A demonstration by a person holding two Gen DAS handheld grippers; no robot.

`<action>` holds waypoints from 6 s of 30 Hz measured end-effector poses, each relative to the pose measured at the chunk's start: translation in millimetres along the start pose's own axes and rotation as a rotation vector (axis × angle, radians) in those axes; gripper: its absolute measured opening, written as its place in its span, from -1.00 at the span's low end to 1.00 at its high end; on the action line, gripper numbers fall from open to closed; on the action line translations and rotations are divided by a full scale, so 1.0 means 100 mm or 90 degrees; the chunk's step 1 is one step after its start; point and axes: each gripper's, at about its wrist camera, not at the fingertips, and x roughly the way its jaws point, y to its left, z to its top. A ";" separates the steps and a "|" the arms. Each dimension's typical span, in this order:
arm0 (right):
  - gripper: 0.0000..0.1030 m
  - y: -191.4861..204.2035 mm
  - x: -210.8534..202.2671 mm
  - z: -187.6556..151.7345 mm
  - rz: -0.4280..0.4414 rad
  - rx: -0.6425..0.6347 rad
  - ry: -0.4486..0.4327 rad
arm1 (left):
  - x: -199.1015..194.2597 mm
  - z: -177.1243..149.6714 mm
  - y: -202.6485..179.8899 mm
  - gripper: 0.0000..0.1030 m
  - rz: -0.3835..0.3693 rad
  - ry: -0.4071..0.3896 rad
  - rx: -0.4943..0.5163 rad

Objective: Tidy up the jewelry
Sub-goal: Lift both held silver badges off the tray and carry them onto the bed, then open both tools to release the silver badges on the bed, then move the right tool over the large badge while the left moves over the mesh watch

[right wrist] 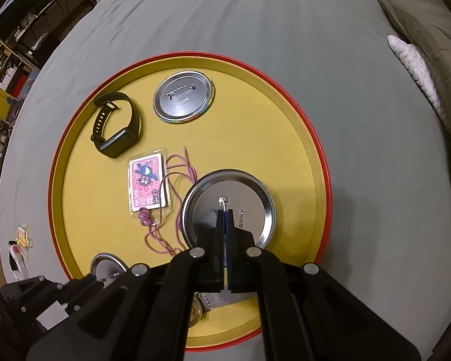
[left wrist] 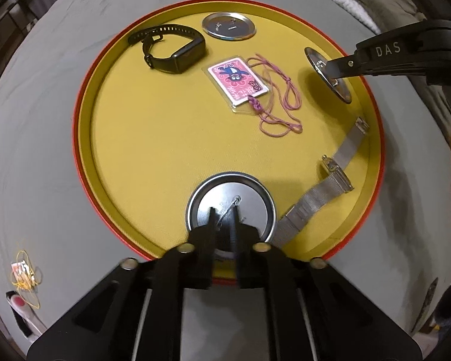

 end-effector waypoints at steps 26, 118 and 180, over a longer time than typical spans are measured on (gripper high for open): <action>-0.97 0.05 0.01 -0.01 0.012 0.000 -0.003 | -0.03 -0.08 0.07 -1.00 -0.010 -0.012 -0.014; 0.77 3.01 -0.94 -1.74 0.168 -0.299 -0.033 | -1.69 -2.89 2.00 0.89 -0.054 -0.226 -0.376; 0.17 0.43 0.54 1.18 0.006 -0.011 0.058 | 0.31 -0.22 -0.69 0.90 0.062 -0.085 0.008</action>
